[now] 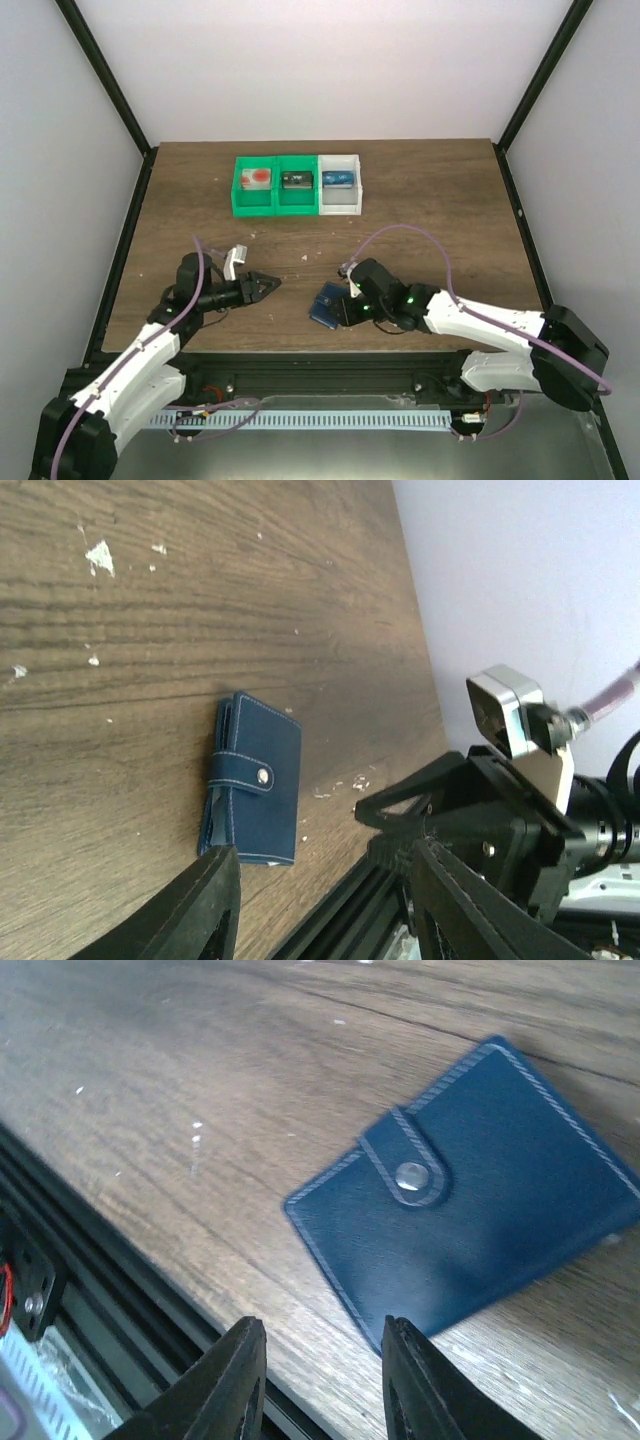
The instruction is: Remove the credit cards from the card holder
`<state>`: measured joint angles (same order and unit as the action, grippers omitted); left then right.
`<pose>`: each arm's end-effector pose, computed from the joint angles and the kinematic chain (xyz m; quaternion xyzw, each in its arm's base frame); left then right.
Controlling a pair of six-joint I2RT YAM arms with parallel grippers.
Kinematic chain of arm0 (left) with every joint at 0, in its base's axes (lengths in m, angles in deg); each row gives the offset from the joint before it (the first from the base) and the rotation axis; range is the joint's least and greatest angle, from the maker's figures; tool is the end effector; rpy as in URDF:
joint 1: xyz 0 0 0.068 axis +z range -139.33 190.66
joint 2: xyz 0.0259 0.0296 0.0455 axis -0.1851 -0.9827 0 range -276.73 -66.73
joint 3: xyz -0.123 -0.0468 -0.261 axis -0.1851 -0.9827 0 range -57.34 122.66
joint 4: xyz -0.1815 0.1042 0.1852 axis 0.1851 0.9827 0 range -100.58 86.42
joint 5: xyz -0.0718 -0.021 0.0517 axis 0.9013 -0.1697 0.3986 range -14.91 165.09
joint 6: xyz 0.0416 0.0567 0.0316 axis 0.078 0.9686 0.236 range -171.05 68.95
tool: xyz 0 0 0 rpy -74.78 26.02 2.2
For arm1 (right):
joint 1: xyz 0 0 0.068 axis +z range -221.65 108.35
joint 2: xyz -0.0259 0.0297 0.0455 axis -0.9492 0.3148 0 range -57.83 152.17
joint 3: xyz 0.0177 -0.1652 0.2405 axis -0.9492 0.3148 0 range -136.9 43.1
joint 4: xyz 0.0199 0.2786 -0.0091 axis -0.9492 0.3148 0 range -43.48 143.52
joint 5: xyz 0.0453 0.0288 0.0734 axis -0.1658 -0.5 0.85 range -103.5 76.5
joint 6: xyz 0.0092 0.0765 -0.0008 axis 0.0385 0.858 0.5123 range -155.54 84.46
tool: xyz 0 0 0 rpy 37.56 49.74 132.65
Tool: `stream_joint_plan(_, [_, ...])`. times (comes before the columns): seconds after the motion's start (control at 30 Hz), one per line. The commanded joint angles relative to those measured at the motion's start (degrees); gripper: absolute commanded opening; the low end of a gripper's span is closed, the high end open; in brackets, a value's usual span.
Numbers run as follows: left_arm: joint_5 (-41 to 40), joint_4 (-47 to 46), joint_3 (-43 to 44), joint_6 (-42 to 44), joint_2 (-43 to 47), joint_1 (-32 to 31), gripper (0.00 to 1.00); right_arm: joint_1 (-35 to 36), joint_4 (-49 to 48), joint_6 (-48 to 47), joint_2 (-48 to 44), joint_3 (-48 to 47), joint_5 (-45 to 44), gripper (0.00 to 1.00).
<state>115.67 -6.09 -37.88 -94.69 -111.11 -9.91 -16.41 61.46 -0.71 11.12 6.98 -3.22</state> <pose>0.1625 -0.1066 0.1945 0.0096 0.8285 -0.5051 0.2416 0.1418 0.2249 0.1833 -0.1964 0.9087 0.3130 0.1944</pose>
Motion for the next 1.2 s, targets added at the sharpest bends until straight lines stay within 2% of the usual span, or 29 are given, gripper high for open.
stream_joint_plan(0.0, [0.28,-7.84,-2.72,-2.3,-2.03,-2.29,0.48,-2.94,-0.76,10.94,-1.62,3.0,-0.25,0.34])
stream_joint_plan(0.1, [-2.02,-10.62,-2.91,-3.35,-4.71,-6.0,0.47,-4.74,-2.26,16.19,-2.65,5.66,-0.8,0.34])
stream_joint_plan(0.27, [-4.6,-17.1,-3.39,-4.41,-11.28,-10.75,0.35,-7.81,-11.22,23.79,-4.06,13.15,3.81,0.35])
stream_joint_plan(0.57, [-4.85,-27.03,-1.9,-3.6,-24.67,-16.29,0.14,-8.11,-22.47,31.65,-1.83,18.24,3.83,0.37])
stream_joint_plan(0.87, [-4.63,-33.73,-2.98,-2.96,-34.75,-18.17,0.09,-8.13,-27.54,32.57,5.21,17.07,4.38,0.39])
stream_joint_plan(1.17, [-5.85,-35.69,-3.23,-2.96,-41.52,-21.34,0.05,-8.12,-32.78,34.26,8.05,18.51,4.37,0.44])
